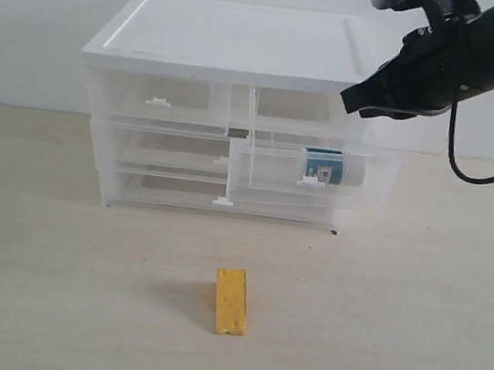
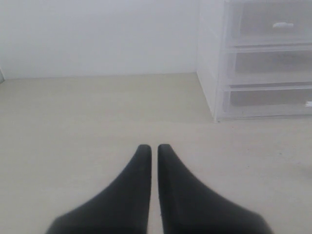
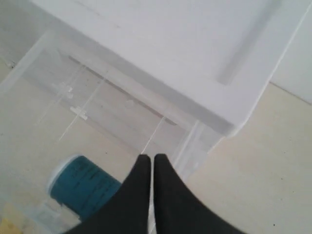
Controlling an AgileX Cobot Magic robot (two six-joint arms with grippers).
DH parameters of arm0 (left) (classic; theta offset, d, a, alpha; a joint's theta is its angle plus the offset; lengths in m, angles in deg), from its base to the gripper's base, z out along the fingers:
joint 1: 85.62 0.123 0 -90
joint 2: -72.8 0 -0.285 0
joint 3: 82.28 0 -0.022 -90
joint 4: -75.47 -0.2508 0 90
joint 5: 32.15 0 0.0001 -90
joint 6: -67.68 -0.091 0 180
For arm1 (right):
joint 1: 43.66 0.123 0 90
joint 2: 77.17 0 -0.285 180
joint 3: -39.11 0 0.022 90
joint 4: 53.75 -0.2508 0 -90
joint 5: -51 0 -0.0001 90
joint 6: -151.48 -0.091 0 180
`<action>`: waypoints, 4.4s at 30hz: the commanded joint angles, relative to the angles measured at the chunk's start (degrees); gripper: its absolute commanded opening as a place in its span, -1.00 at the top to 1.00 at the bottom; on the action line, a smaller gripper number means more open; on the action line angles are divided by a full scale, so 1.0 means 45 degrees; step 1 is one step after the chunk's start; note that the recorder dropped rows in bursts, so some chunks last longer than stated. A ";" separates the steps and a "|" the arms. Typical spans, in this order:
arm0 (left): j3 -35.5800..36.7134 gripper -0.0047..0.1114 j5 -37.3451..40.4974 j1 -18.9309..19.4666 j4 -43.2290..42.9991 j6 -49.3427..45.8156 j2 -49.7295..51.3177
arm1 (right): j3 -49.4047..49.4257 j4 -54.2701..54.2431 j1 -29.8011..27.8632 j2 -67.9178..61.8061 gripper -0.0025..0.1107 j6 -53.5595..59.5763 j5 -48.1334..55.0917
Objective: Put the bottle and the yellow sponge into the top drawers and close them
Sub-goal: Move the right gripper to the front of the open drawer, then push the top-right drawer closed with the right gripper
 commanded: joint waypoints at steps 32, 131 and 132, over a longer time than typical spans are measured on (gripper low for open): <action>0.0051 0.84 -0.0091 0.0046 0.0083 0.0000 -0.0052 | 0.1653 0.4685 0.4669 0.0874 0.96 -0.4747 0.2435; 0.0051 0.84 -0.0091 0.0046 0.0083 0.0000 -0.0052 | -0.2680 0.6360 0.1930 -0.2376 0.96 -0.5739 -0.0879; 0.0051 0.84 -0.0091 0.0046 0.0083 0.0000 -0.0052 | -0.2680 0.6360 0.1930 -0.2348 0.96 -0.5739 -0.0619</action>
